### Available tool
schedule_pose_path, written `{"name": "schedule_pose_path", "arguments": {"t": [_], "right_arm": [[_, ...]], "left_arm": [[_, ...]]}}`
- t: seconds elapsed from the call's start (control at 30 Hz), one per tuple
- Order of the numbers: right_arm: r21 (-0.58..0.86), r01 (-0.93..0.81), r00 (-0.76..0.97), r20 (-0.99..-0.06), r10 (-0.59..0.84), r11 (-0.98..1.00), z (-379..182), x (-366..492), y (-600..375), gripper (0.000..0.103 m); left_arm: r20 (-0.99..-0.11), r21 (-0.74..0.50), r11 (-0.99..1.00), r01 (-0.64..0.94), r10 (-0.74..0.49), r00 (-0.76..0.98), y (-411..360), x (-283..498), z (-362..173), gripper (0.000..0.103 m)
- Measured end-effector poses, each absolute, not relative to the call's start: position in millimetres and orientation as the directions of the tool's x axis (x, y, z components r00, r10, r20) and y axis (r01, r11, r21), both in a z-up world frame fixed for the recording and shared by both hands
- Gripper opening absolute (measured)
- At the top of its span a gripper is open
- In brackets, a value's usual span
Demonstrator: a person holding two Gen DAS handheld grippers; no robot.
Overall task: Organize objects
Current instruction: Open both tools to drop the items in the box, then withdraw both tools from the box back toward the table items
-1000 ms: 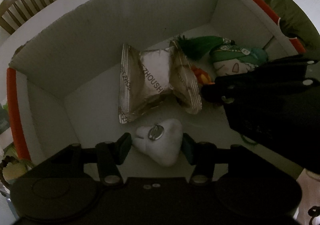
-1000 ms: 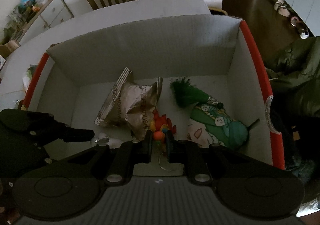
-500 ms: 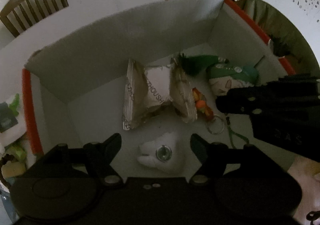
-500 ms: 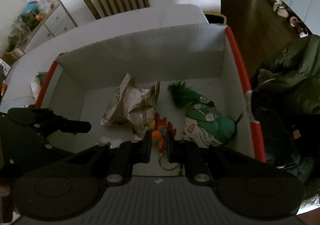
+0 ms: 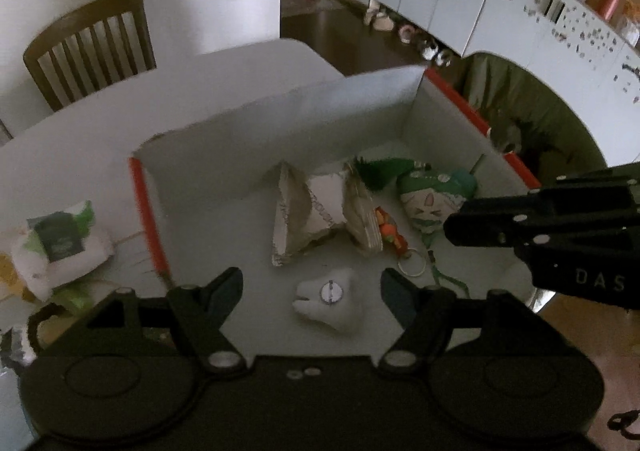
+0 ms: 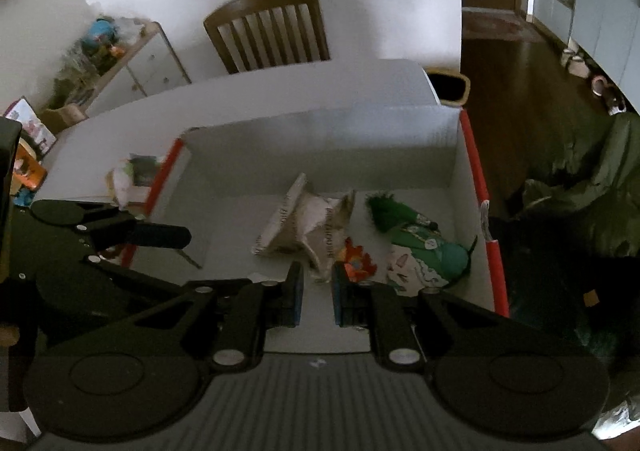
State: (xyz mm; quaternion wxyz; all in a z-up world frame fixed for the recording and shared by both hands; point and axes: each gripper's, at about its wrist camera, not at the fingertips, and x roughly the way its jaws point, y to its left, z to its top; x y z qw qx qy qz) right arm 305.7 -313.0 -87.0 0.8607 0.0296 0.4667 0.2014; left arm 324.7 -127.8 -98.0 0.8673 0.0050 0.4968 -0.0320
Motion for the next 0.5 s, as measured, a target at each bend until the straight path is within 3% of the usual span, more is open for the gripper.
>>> {"name": "schedule_pose_path", "arguments": {"t": [0.5], "right_arm": [[0.273, -0.348, 0.554, -0.712, 0.431, 0.897, -48.8, 262.0, -295.8, 0.014]], "left_arm": [[-0.772, -0.044, 0.998, 0.043, -0.061, 0.633, -93.6, 265.5, -49.8, 0.079]]}}
